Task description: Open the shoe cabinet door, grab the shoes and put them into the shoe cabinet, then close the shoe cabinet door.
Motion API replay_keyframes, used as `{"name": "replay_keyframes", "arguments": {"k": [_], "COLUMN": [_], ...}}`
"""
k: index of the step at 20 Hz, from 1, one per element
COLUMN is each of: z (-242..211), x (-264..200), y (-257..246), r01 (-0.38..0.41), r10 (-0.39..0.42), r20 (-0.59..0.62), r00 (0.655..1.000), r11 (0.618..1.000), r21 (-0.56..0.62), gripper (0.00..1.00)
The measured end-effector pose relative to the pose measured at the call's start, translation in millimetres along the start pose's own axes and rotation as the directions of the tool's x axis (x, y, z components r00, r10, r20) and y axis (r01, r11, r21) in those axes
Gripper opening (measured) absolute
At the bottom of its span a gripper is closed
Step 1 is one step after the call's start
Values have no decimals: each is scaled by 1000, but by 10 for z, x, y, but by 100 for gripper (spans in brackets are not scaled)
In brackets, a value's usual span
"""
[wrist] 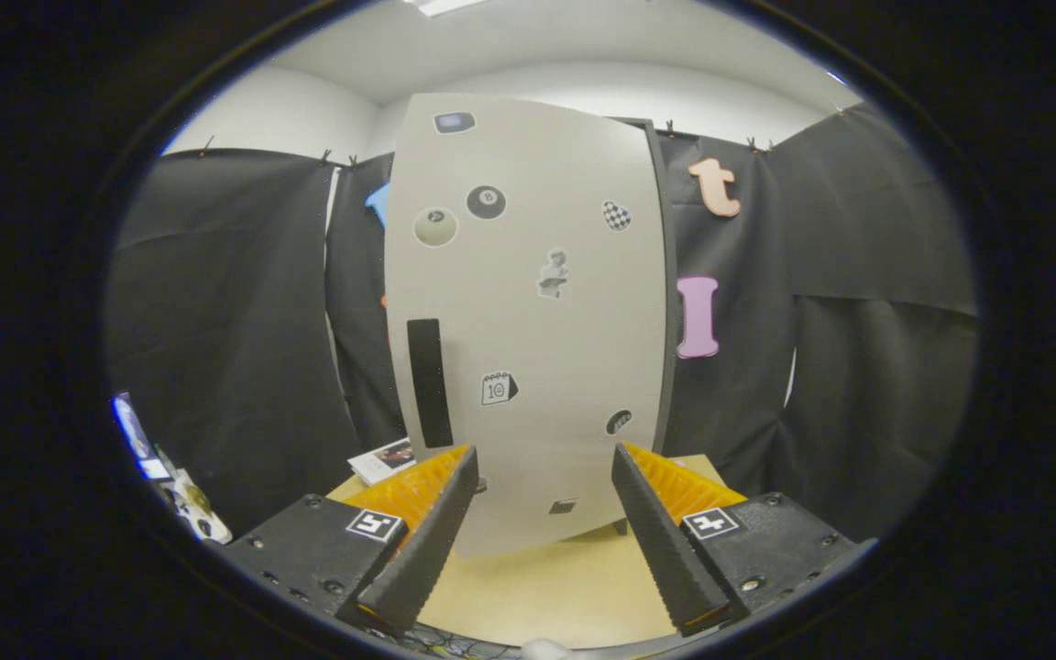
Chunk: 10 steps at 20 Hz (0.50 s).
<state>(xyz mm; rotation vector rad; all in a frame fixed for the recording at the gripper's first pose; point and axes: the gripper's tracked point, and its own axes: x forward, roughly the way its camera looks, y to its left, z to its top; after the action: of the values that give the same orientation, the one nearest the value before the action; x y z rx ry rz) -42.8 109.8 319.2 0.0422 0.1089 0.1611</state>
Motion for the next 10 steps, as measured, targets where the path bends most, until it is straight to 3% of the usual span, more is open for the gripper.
{"name": "replay_keyframes", "arguments": {"k": [10], "z": [-18], "x": [-655], "y": [-246], "r01": [108], "r10": [-109], "r20": [42], "r00": [993], "r11": [994], "r21": [14], "gripper": [97]}}
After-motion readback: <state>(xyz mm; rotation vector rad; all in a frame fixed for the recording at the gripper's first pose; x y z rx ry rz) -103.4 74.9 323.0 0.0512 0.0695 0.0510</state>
